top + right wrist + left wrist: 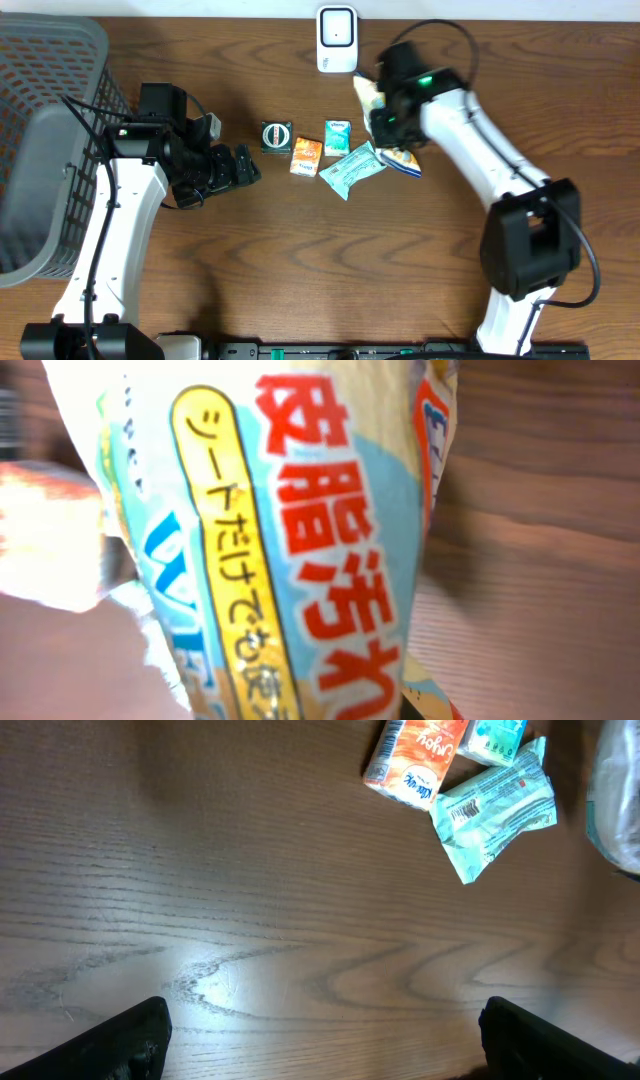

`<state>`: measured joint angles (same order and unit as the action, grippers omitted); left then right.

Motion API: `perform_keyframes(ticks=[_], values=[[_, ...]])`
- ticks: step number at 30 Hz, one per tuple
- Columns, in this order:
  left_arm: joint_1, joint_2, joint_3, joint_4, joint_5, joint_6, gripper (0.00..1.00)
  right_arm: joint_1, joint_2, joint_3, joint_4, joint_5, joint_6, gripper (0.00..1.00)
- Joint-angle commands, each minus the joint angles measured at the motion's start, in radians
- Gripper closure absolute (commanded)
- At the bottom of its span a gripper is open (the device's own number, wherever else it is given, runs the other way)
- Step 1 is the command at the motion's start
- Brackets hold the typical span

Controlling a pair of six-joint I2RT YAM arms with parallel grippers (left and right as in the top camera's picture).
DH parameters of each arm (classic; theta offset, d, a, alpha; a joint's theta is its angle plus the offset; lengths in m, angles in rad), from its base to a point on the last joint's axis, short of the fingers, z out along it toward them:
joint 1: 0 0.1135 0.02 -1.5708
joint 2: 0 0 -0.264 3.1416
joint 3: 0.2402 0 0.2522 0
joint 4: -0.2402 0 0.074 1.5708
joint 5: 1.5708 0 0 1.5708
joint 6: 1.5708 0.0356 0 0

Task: Scan the item barcode

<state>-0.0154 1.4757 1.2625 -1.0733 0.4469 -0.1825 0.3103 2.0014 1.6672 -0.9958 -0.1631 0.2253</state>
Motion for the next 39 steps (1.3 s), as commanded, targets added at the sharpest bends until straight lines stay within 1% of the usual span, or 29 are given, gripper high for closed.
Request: perform_keyframes(ticks=[1,5,8,11,14,15,18,21,24,28,29,31,35,38,39], values=[[-0.002,0.007,-0.002,-0.002,0.005,0.013,0.02,-0.122,-0.021,0.006,0.001,-0.394,-0.120,0.99],[-0.002,0.007,-0.002,-0.002,0.005,0.013,0.02,-0.270,-0.021,-0.034,0.026,-0.611,-0.208,0.99],[-0.002,0.007,-0.002,-0.002,0.005,0.013,0.02,-0.352,-0.020,-0.100,0.072,-0.736,-0.208,0.99],[-0.002,0.007,-0.002,-0.002,0.005,0.013,0.02,-0.414,-0.020,-0.211,0.141,-0.858,-0.208,0.99],[-0.002,0.007,-0.002,-0.002,0.005,0.013,0.02,-0.444,-0.020,-0.328,0.226,-0.921,-0.203,0.99],[-0.002,0.007,-0.002,-0.002,0.005,0.013,0.02,-0.452,-0.020,-0.372,0.259,-0.919,-0.193,0.97],[-0.002,0.007,-0.002,-0.002,0.005,0.013,0.02,-0.472,-0.020,-0.426,0.285,-0.840,-0.191,0.89],[-0.002,0.007,-0.002,-0.002,0.005,0.013,0.02,-0.494,-0.025,-0.418,0.259,-0.644,-0.116,0.83],[-0.002,0.007,-0.002,-0.002,0.005,0.013,0.02,-0.510,-0.042,-0.374,0.210,-0.495,-0.106,0.76],[-0.002,0.007,-0.002,-0.002,0.005,0.013,0.02,-0.520,-0.076,-0.262,0.096,-0.287,-0.080,0.69],[-0.002,0.007,-0.002,-0.002,0.005,0.013,0.02,-0.520,-0.083,-0.223,0.060,-0.236,-0.080,0.63],[-0.002,0.007,-0.002,-0.002,0.005,0.013,0.02,-0.519,-0.093,-0.146,-0.006,-0.175,-0.081,0.46],[-0.002,0.007,-0.002,-0.002,0.005,0.013,0.02,-0.518,-0.094,-0.056,-0.081,-0.156,-0.084,0.33],[-0.002,0.007,-0.002,-0.002,0.005,0.013,0.02,-0.514,-0.094,-0.050,-0.085,-0.156,-0.084,0.24],[-0.002,0.007,-0.002,-0.002,0.005,0.013,0.02,-0.511,-0.092,-0.054,-0.084,-0.156,-0.084,0.19]])
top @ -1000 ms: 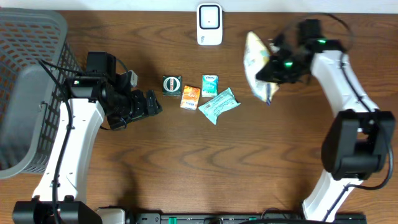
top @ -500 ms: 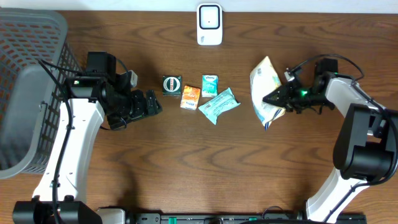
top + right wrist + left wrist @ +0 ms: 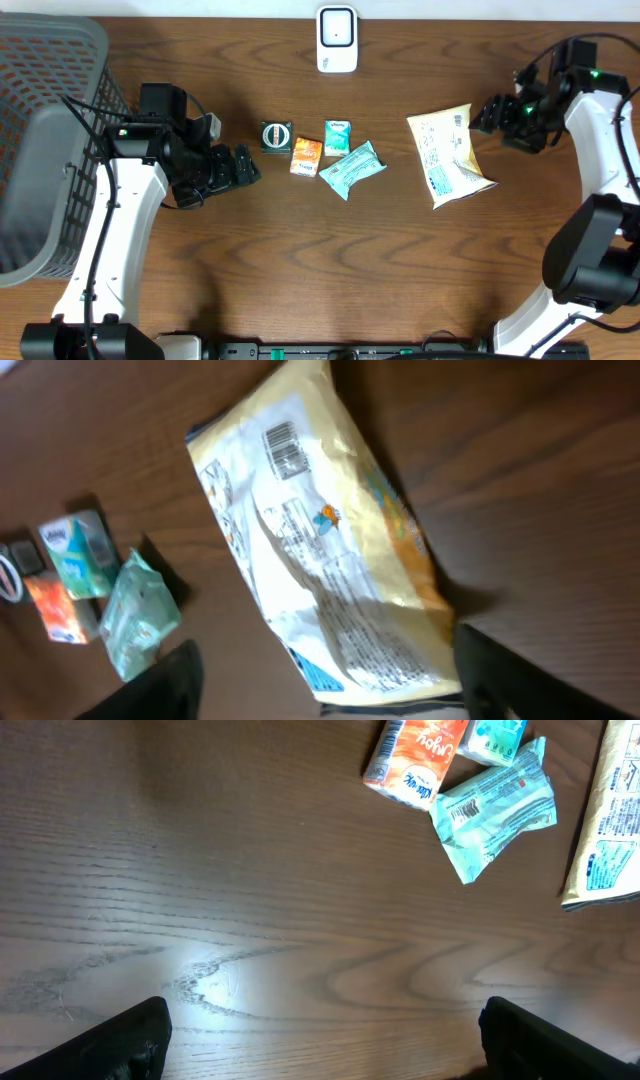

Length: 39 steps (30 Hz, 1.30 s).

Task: Scan the item barcode

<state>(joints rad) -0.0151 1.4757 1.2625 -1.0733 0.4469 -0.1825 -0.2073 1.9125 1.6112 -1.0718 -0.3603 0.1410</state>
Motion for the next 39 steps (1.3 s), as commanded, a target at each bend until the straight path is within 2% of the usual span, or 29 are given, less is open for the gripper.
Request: perform_keyframes(ticks=[1,5,13,23,24,25,27,31,32,39], values=[[-0.002,0.007,-0.002,-0.002,0.005,0.013,0.02,0.007,-0.003,-0.002,-0.006,0.041,0.000,0.16],[-0.002,0.007,-0.002,-0.002,0.005,0.013,0.02,0.006,-0.003,-0.027,0.000,0.064,0.000,0.01],[-0.002,0.007,-0.002,-0.002,0.005,0.013,0.02,0.004,-0.003,-0.191,0.090,0.065,0.001,0.01],[-0.002,0.007,-0.002,-0.002,0.005,0.013,0.02,0.004,-0.003,-0.426,0.319,-0.185,-0.042,0.01],[-0.002,0.007,-0.002,-0.002,0.005,0.013,0.02,0.004,-0.003,-0.441,0.335,-0.185,-0.042,0.06],[-0.002,0.007,-0.002,-0.002,0.005,0.013,0.02,0.004,-0.003,-0.452,0.346,-0.185,-0.042,0.17],[-0.002,0.007,-0.002,-0.002,0.005,0.013,0.02,0.004,-0.003,-0.468,0.359,-0.185,-0.041,0.46],[-0.002,0.007,-0.002,-0.002,0.005,0.013,0.02,0.005,-0.003,-0.474,0.359,-0.191,-0.041,0.95],[-0.002,0.007,-0.002,-0.002,0.005,0.013,0.02,0.005,-0.003,-0.474,0.362,-0.204,-0.041,0.99],[-0.002,0.007,-0.002,-0.002,0.005,0.013,0.02,0.005,-0.003,-0.462,0.387,-0.356,-0.041,0.99]])
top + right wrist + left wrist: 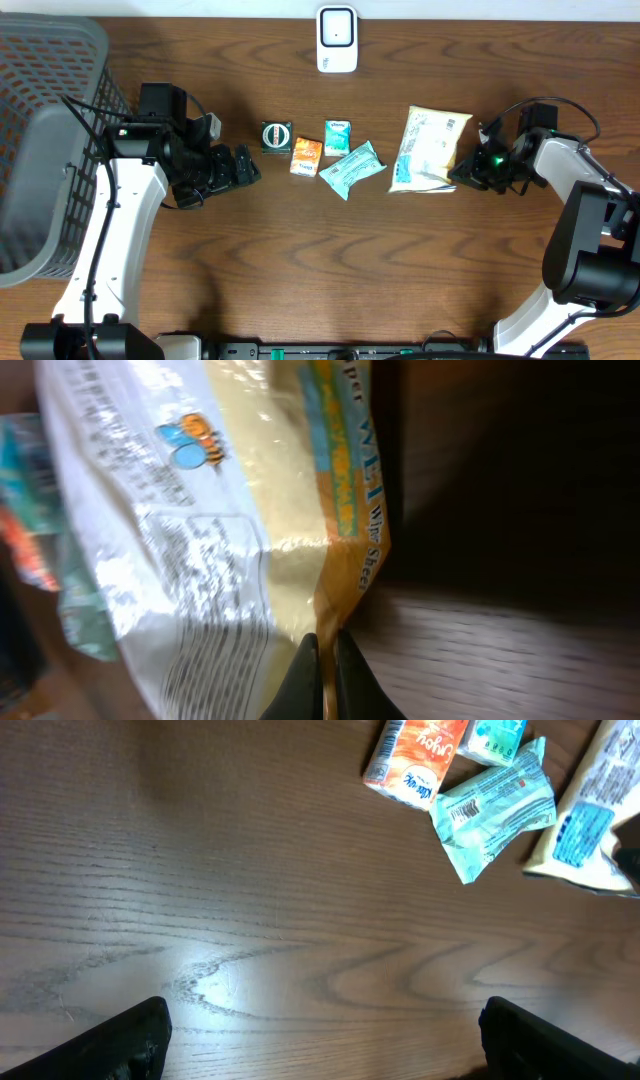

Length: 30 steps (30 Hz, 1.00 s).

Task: Scan the item barcode

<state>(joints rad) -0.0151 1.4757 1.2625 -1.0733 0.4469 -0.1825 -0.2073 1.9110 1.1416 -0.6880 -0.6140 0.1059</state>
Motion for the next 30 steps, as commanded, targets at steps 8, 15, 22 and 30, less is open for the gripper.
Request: perform_keyframes(ticks=[8,15,22,30], values=[[-0.002,0.007,-0.002,-0.002,0.005,0.013,0.02,0.005,-0.004,0.117,-0.143,-0.108,0.020,0.59],[-0.002,0.007,-0.002,-0.002,0.005,0.013,0.02,0.020,-0.003,0.157,-0.225,-0.085,0.095,0.07],[-0.002,0.007,-0.002,-0.002,0.005,0.013,0.02,0.090,-0.003,0.074,-0.206,0.062,0.291,0.01],[-0.002,0.007,-0.002,-0.002,0.005,0.013,0.02,0.182,-0.003,-0.068,0.012,0.058,0.551,0.02]])
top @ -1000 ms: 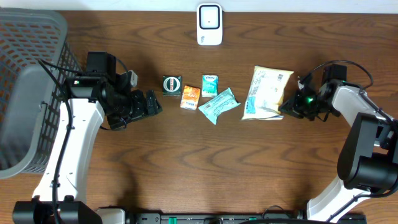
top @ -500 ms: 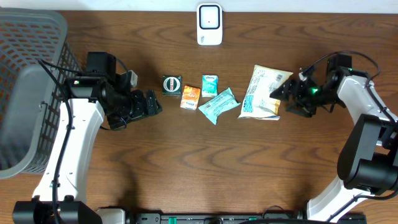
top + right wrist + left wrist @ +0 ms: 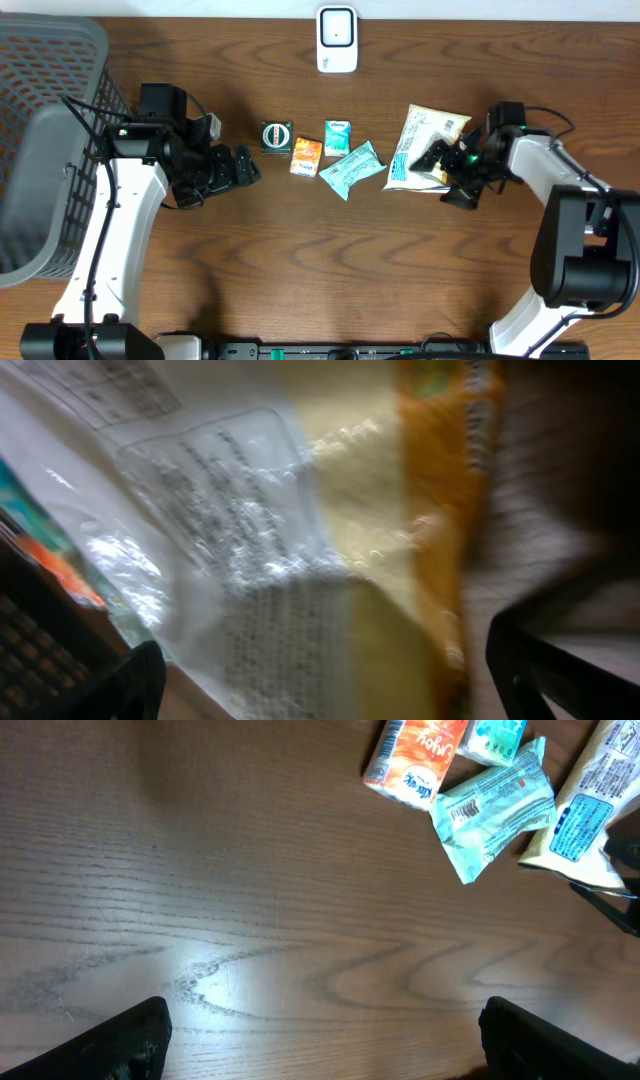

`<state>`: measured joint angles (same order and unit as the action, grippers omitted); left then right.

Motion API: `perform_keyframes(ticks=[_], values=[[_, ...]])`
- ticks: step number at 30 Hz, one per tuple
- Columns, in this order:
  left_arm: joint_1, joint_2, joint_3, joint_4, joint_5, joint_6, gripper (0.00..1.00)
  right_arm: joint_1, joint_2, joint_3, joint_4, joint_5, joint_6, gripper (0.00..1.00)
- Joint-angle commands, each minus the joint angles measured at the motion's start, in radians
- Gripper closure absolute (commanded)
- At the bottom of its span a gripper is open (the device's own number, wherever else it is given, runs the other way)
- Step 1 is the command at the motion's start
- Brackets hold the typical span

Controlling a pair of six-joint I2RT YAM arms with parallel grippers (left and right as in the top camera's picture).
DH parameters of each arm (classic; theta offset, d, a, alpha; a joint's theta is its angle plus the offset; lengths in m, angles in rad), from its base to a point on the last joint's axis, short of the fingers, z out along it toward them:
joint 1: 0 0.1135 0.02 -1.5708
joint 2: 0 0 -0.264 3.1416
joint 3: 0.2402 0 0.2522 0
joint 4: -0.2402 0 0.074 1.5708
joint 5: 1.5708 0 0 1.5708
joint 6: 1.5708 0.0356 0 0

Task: Scan the item barcode

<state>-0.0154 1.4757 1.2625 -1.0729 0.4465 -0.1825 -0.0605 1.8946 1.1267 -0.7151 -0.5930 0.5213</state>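
Observation:
A yellow and white pouch (image 3: pixel 425 146) lies flat on the table, printed side up, to the right of the small items. My right gripper (image 3: pixel 450 174) is at its lower right corner, open. In the right wrist view the pouch (image 3: pixel 300 530) fills the frame between the widely spread fingers (image 3: pixel 120 685). The white scanner (image 3: pixel 337 40) stands at the table's back edge. My left gripper (image 3: pixel 246 166) hovers open over bare wood to the left of the items, with nothing between its fingers (image 3: pixel 115 1040).
A black round tin (image 3: pixel 275 136), an orange box (image 3: pixel 306 156), a small teal box (image 3: pixel 337 136) and a teal packet (image 3: pixel 353 168) lie in a cluster mid-table. A grey mesh basket (image 3: pixel 50 120) stands at the far left.
My right gripper was shut at the pouch's right edge; now it is open and sits further left, straddling the pouch's lower right corner. The pouch has barely shifted. The left arm is unchanged.
First my right gripper held the pouch up close to the scanner. Then the pouch lay on the table at the right, with the gripper open beside it. Later the pouch lay nearer the small items with the gripper shut at its edge, and now the gripper is open.

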Motion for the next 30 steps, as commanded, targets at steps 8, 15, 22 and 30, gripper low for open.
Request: perform_keyframes(ticks=[8,15,22,30], values=[[-0.002,0.007,-0.002,-0.003,0.006,0.013,0.02,0.029,0.013,-0.066,0.075,0.071,0.133,0.51],[-0.002,0.007,-0.002,-0.003,0.006,0.013,0.02,-0.072,-0.003,-0.011,-0.020,0.058,-0.049,0.99],[-0.002,0.007,-0.002,-0.003,0.006,0.013,0.02,-0.109,-0.048,0.084,-0.145,-0.134,-0.416,0.99],[-0.002,0.007,-0.002,-0.003,0.006,0.013,0.02,-0.078,-0.056,0.136,-0.255,-0.322,-0.704,0.99]])
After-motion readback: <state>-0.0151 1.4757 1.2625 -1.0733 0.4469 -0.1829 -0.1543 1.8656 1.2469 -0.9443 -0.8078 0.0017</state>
